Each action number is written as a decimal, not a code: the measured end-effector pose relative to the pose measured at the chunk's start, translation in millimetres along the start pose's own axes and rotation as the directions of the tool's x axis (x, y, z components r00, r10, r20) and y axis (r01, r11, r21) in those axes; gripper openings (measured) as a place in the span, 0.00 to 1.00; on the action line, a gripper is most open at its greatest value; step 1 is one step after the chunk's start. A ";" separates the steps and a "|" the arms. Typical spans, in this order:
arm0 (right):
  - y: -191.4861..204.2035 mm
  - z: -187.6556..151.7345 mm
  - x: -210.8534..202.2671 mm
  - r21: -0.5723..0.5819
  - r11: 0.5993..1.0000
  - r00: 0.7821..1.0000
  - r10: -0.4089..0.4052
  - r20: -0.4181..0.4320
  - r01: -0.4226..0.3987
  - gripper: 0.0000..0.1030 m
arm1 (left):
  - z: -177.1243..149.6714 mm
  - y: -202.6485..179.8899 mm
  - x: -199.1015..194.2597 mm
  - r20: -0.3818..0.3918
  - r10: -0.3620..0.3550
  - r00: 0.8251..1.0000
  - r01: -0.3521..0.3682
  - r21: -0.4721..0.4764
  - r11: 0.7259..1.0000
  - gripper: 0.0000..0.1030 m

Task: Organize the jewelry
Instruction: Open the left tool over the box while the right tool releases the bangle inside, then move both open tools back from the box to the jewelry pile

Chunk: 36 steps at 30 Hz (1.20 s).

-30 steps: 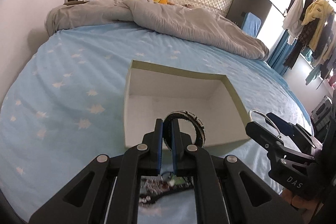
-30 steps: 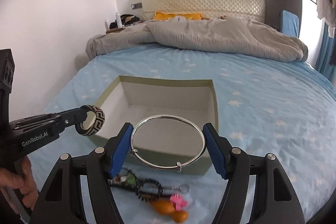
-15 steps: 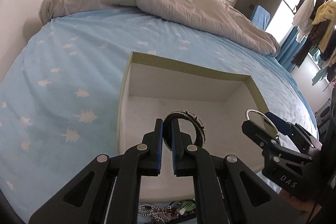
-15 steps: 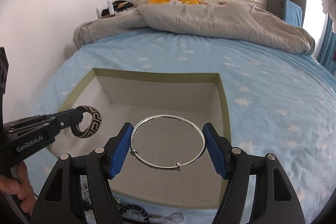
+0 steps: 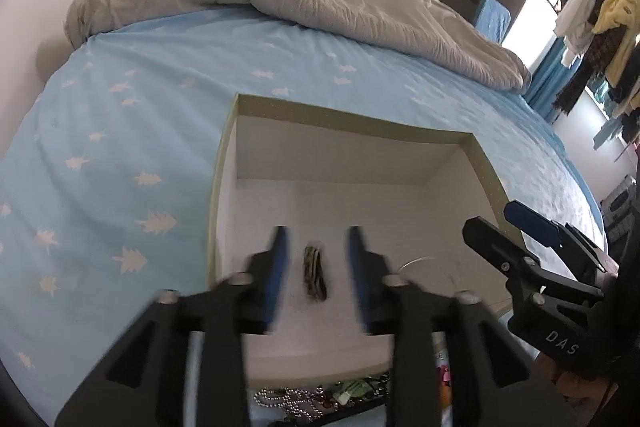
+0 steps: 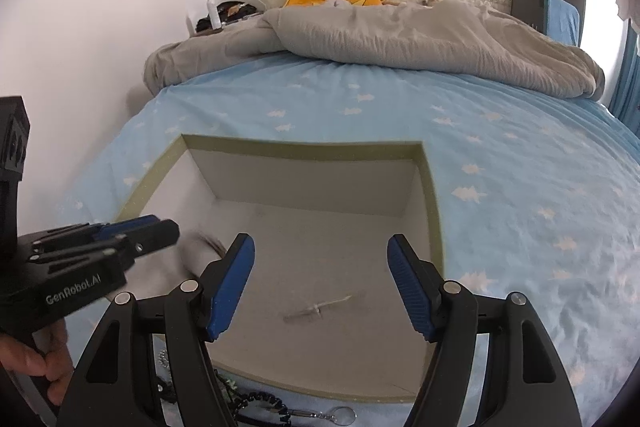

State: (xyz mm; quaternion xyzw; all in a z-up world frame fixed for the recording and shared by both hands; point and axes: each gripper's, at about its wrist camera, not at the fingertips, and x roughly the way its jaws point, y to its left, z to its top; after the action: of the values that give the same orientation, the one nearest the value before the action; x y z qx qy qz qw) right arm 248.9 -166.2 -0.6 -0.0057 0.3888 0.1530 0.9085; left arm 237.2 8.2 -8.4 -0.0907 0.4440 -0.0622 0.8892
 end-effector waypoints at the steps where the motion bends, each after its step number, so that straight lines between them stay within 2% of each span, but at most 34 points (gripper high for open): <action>1: -0.4 0.8 -4.6 0.001 1.000 1.000 -0.003 0.007 0.003 0.66 | -0.1 -1.1 -6.1 0.013 -0.001 1.000 0.001 0.002 1.000 0.47; 10: 2.2 2.9 -65.2 0.006 1.000 0.996 0.004 0.092 -0.004 0.66 | -3.9 -10.8 -59.7 0.094 0.021 0.995 -0.022 0.019 1.000 0.47; 22: 8.4 -15.5 -157.1 0.012 0.999 0.974 0.045 0.220 -0.049 0.66 | -31.3 -30.6 -139.4 0.200 0.012 0.980 -0.019 0.035 0.999 0.47; 29: 12.0 -44.8 -180.7 0.013 0.999 0.972 0.038 0.230 -0.042 0.66 | -66.0 -32.0 -157.2 0.196 -0.023 0.980 0.022 0.009 1.000 0.47; 36: 10.2 -77.9 -193.2 0.011 1.000 0.971 0.016 0.240 -0.020 0.67 | -98.9 -27.6 -159.9 0.187 -0.001 0.982 -0.001 0.014 1.000 0.47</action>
State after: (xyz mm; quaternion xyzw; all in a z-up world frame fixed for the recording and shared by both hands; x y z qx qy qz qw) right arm 65.4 -219.4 82.9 0.0223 0.2771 0.1583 0.9474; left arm 61.5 1.3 63.8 -0.0900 0.3583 -0.0565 0.9275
